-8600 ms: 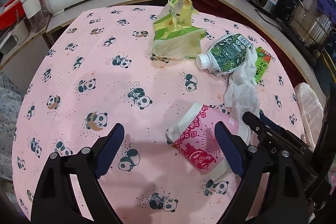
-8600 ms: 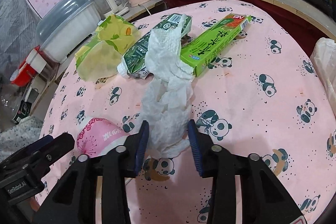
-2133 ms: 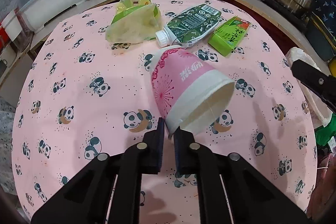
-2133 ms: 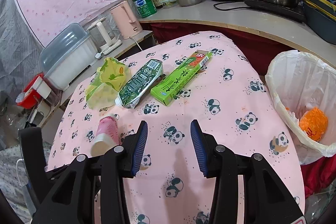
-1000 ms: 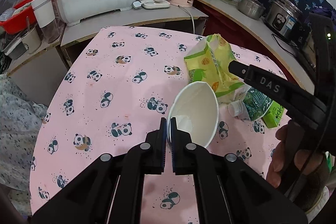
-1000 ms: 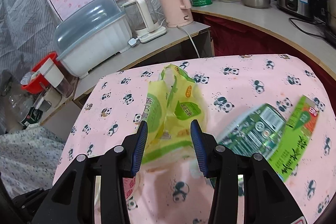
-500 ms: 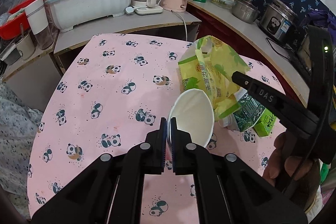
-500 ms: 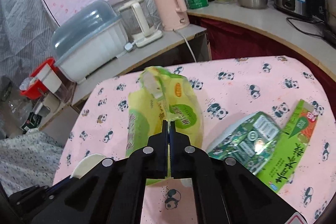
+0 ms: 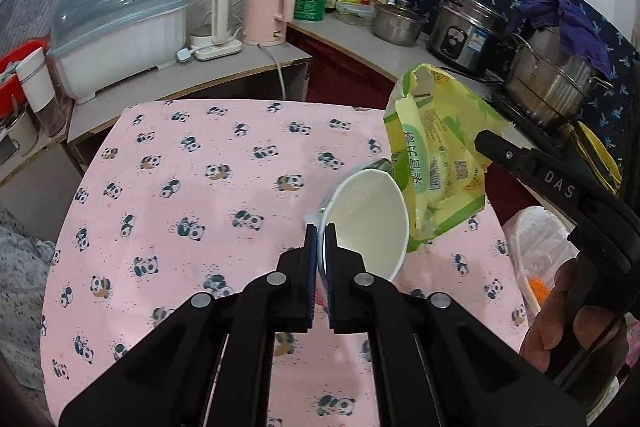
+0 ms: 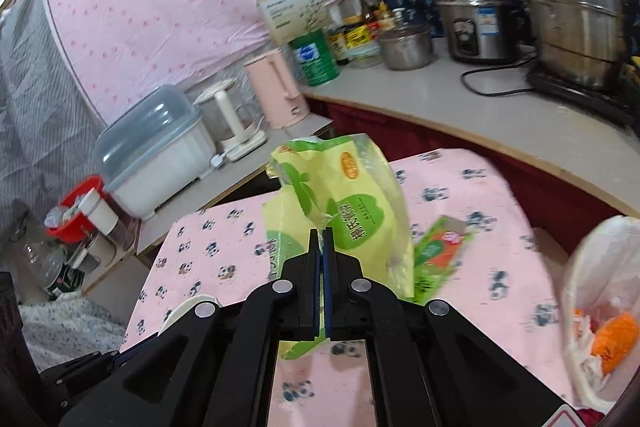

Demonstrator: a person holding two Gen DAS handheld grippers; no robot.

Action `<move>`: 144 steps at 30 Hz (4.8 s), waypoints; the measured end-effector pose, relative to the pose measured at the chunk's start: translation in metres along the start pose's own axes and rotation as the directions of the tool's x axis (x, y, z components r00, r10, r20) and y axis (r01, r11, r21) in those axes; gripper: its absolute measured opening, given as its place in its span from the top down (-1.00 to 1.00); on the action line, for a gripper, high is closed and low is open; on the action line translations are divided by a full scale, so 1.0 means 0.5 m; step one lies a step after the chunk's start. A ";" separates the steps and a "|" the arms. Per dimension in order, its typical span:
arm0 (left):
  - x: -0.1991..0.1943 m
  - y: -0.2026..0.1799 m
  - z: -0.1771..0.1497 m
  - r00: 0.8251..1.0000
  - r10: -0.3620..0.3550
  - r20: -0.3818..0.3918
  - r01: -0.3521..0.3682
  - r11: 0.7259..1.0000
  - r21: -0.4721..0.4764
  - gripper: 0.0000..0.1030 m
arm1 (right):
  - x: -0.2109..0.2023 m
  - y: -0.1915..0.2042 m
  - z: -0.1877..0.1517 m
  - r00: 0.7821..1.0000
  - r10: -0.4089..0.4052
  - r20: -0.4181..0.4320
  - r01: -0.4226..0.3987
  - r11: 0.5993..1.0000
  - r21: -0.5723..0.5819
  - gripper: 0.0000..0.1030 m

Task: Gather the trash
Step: 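Carry the cup and yellow-green bag over the bin and release both, then grasp the green drink pouch with the left tool while the right grasps the green NB juice box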

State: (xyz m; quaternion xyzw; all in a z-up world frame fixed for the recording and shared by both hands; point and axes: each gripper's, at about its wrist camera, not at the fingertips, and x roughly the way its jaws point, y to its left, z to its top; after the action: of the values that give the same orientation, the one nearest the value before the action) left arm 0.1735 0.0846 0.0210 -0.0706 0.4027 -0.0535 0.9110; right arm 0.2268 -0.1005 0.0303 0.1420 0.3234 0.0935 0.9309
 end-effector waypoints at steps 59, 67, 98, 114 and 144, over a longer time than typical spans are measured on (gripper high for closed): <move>0.158 -0.535 -0.087 0.971 -0.198 -0.137 0.227 0.939 0.257 -0.35 | -0.315 -0.526 -0.117 0.932 -0.358 0.052 0.330 0.900 0.285 0.83; 0.143 -0.462 -0.075 0.980 -0.163 -0.112 0.184 0.960 0.210 -0.42 | -0.312 -0.485 -0.113 0.940 -0.334 0.060 0.306 0.911 0.275 0.73; 0.146 -0.091 -0.028 0.995 0.099 -0.010 -0.096 0.979 0.178 -0.70 | -0.025 -0.137 -0.146 0.989 -0.086 -0.122 0.098 0.990 0.103 0.05; 0.259 -0.044 0.007 0.997 0.055 -0.045 -0.038 0.947 0.319 -0.74 | 0.170 -0.141 -0.136 0.972 -0.030 -0.232 0.072 0.982 0.176 0.05; 0.315 -0.074 -0.028 0.988 -0.030 -0.149 0.067 0.965 0.253 -0.06 | 0.207 -0.148 -0.149 0.971 -0.019 -0.238 0.060 0.985 0.164 0.55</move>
State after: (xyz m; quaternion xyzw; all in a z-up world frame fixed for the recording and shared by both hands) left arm 0.2672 0.0225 -0.0962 0.0422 0.4550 -0.1326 0.8795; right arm 0.2660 -0.1275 -0.1094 0.2024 0.4409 0.0631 0.8721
